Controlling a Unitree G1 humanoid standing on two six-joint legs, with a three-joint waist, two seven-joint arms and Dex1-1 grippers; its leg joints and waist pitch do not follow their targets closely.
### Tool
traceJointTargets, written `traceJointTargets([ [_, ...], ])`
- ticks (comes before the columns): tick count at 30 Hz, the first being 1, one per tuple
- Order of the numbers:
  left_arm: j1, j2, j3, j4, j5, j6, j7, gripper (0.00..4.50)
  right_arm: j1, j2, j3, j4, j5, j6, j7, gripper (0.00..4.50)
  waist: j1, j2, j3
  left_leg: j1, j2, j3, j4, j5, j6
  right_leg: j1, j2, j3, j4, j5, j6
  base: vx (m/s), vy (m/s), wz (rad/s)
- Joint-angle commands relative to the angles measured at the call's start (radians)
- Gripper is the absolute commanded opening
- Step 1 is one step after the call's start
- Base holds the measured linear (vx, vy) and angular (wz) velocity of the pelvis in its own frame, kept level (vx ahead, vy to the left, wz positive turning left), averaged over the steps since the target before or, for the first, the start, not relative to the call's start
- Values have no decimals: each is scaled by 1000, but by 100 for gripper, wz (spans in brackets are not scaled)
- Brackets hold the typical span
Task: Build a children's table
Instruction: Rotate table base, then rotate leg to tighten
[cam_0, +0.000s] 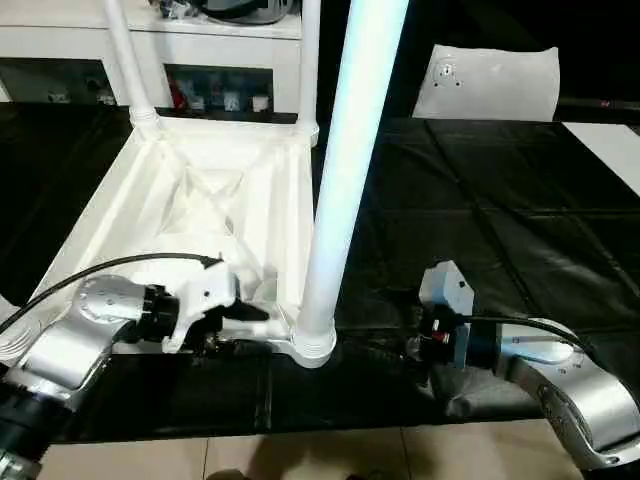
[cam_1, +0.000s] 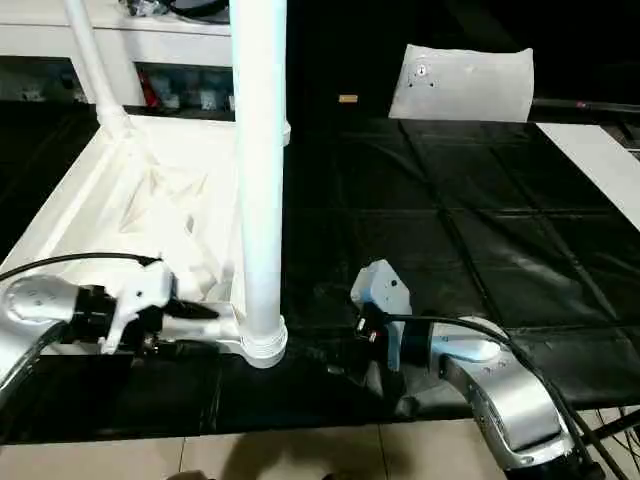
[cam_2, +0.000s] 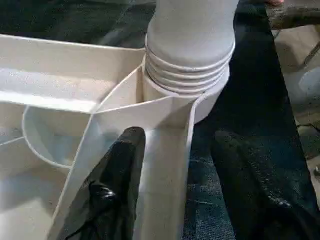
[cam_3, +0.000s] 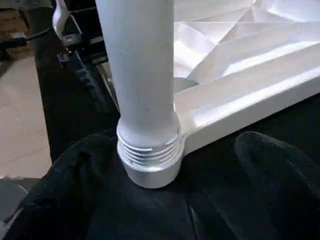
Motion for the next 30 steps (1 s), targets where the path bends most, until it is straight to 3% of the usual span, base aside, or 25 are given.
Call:
traceJointTargets([
  [1, -18, -7, -5, 25, 13, -14, -14, 203, -10, -17, 8, -24, 7, 19, 11, 450, 6, 19, -56, 2, 26, -5, -80, -200, -9, 48, -69, 45, -70, -253, -170, 0, 0, 0],
  [16, -44, -42, 22, 101, -18, -19, -69, 77, -11, -28, 27, -32, 7, 35, 29, 450, 20, 19, -57, 4, 27, -4, -79, -190, -11, 48, -70, 44, -67, -234, -179, 0, 0, 0],
  [20, -38, -31, 3, 113, 7, -32, -84, 59, -13, -32, 28, -32, 6, 35, 31, 450, 24, 19, -57, 6, 28, -3, -79, -194, -11, 47, -71, 45, -69, -247, -173, 0, 0, 0],
  [22, -32, -28, -1, 119, 18, -44, -85, 24, -13, -34, 29, -33, 3, 35, 31, 450, 25, 18, -57, 5, 28, -4, -79, -194, -11, 47, -71, 45, -69, -253, -168, 0, 0, 0],
  [30, -27, -21, -6, 129, 43, -74, -88, 5, -20, -34, 33, -30, 2, 35, 32, 450, 23, 16, -60, 4, 28, -4, -78, -170, -8, 50, -71, 44, -63, -206, -176, 0, 0, 0],
])
